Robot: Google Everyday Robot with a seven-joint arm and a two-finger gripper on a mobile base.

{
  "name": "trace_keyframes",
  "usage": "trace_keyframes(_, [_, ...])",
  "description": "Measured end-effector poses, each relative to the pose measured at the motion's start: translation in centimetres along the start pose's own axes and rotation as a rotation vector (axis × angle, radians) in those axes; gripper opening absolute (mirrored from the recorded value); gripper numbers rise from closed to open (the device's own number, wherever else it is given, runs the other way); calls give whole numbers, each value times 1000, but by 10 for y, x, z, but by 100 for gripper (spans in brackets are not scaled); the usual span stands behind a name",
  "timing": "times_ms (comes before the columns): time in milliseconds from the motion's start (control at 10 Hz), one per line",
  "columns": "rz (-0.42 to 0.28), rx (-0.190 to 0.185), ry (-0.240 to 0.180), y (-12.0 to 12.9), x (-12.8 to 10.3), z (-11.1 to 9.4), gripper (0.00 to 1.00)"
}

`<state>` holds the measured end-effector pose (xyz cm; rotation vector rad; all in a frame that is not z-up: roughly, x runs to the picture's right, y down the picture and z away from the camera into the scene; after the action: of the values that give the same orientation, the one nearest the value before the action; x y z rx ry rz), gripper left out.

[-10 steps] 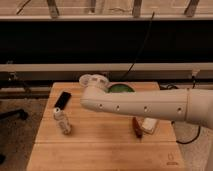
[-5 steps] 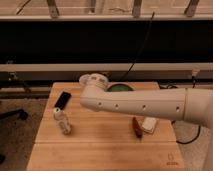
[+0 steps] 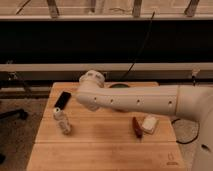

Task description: Knock the bottle over

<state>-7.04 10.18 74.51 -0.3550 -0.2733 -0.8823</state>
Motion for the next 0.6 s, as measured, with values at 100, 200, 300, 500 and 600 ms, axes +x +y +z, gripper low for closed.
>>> trace_keyframes(100, [-27, -14, -29, -3, -4, 2, 0])
trace_keyframes(200, [-49, -22, -56, -6, -8, 4, 0])
trace_keyframes(300, [-63, -26, -77, -7, -10, 5, 0])
trace_keyframes(500, [-114, -40, -141, -11, -20, 8, 0])
trace_keyframes(600, [-133, -44, -161, -12, -24, 9, 0])
